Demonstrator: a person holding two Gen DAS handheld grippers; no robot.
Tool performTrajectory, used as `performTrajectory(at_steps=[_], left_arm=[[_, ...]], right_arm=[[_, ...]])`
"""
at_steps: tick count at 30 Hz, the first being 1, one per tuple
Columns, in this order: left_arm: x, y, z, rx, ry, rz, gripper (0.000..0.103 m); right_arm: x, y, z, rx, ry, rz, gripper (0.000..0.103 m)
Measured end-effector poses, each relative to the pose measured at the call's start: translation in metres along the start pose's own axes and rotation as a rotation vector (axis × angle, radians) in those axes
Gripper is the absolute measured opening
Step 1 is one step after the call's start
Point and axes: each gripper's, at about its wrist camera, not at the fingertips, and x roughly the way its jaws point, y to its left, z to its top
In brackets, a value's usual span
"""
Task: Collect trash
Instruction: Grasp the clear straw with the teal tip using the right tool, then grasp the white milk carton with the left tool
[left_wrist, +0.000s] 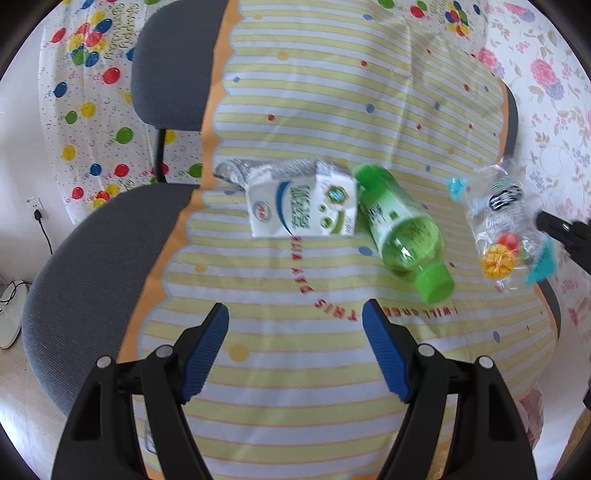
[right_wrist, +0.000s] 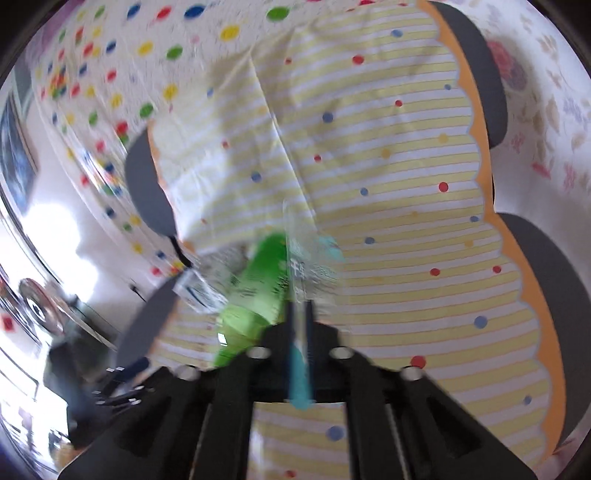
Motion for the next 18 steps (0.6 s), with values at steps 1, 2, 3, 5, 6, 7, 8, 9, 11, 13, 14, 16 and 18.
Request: performTrajectory(at_steps=[1, 2, 3, 5, 6, 7, 8, 9, 11, 13, 14, 16, 18], left_arm=[[0.001, 0.002, 0.003, 0.000, -0.007, -0.001, 0.073], [0.002, 0.005, 0.006, 0.002, -0.016, -0.002, 0.073], [0.004, 0.008, 0.010, 0.004, -0.024, 0.004, 0.073], [0.011, 0.014, 0.019, 0.011, -0.029, 0.014, 0.072], [0.016, 0.017, 0.024, 0.015, -0.031, 0.012, 0.068], [0.020, 0.019, 0.029, 0.018, -0.033, 0.009, 0.063], [0.026, 0.022, 0.034, 0.021, -0.031, 0.004, 0.062], [0.032, 0.026, 0.039, 0.021, -0.029, -0.003, 0.060], [0.046, 0.034, 0.050, 0.017, -0.025, -0.025, 0.060], [0.060, 0.041, 0.057, 0.008, -0.009, -0.054, 0.060], [0.068, 0.044, 0.061, 0.003, 0.003, -0.075, 0.060], [0.082, 0.046, 0.067, 0.007, 0.022, -0.102, 0.060], [0.091, 0.045, 0.072, 0.027, 0.024, -0.127, 0.060]], right_arm=[[0.000, 0.004, -0.001, -0.016, -0.016, -0.019, 0.001], [0.002, 0.009, -0.003, -0.043, -0.030, -0.055, 0.001], [0.003, 0.012, -0.006, -0.075, -0.037, -0.088, 0.001], [0.009, 0.012, -0.010, -0.080, -0.023, -0.101, 0.001], [0.013, 0.012, -0.012, -0.089, -0.017, -0.121, 0.001], [0.017, 0.011, -0.015, -0.095, -0.014, -0.134, 0.001], [0.020, 0.010, -0.016, -0.097, -0.012, -0.141, 0.001], [0.021, 0.009, -0.019, -0.096, -0.010, -0.139, 0.001], [0.023, 0.007, -0.020, -0.093, -0.010, -0.142, 0.001], [0.025, 0.006, -0.020, -0.095, -0.011, -0.148, 0.001], [0.027, 0.006, -0.019, -0.094, -0.010, -0.150, 0.001], [0.027, 0.005, -0.018, -0.096, -0.011, -0.154, 0.001], [0.029, 0.005, -0.018, -0.100, -0.008, -0.158, 0.001]])
